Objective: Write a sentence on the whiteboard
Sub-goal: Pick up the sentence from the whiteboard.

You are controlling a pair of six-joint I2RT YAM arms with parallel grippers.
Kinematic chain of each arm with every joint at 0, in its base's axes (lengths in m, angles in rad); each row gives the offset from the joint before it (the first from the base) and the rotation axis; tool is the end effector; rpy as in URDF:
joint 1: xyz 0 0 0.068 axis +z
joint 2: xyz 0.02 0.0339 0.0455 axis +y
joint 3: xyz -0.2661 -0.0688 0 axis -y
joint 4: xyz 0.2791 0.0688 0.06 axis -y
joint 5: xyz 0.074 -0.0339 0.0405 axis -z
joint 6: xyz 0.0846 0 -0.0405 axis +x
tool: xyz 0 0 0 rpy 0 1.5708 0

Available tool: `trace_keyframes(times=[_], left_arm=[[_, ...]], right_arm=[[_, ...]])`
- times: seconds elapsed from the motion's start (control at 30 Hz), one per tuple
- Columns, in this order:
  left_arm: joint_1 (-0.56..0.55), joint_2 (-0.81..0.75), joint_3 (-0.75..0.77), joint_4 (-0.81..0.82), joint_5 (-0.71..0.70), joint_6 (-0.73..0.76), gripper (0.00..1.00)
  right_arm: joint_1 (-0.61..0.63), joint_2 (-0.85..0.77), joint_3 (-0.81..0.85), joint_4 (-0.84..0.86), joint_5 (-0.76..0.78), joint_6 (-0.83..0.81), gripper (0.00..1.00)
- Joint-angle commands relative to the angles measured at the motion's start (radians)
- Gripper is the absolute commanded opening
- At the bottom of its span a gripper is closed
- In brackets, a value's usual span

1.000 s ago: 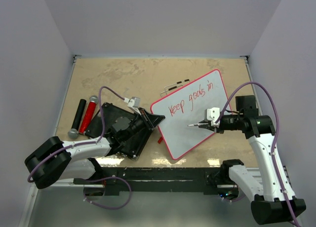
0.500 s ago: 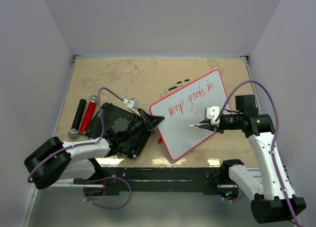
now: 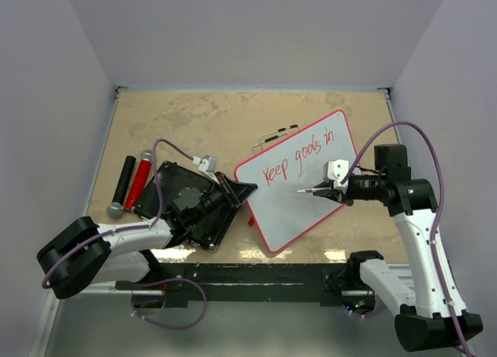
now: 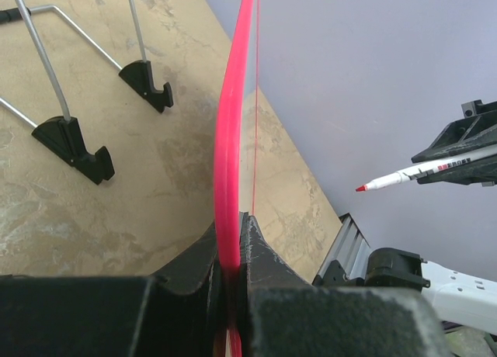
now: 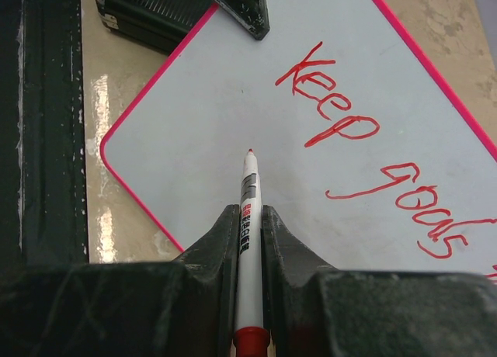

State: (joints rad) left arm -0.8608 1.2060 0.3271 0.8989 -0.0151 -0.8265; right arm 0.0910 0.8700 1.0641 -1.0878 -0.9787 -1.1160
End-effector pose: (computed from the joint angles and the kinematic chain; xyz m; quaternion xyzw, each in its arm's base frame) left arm 0.2017 -0.2327 0.1886 0.0066 0.7000 -0.5300 0.4787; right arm 0.1795 0.0869 0.3351 -0.6010 0.5969 0.2427 0.4729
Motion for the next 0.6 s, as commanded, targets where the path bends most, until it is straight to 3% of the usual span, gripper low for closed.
trace_keyframes(times=[0.0,0.57], left_arm=[[-0.004,-0.023,-0.022,-0.003,-0.003,0.084,0.00],[-0.004,-0.033,-0.031,0.005,0.004,0.086,0.00]], right_arm=[[0.001,-0.006,0.051,0.023,0.006,0.044,0.00],[0.001,-0.009,0.082,0.060,0.038,0.130,0.00]])
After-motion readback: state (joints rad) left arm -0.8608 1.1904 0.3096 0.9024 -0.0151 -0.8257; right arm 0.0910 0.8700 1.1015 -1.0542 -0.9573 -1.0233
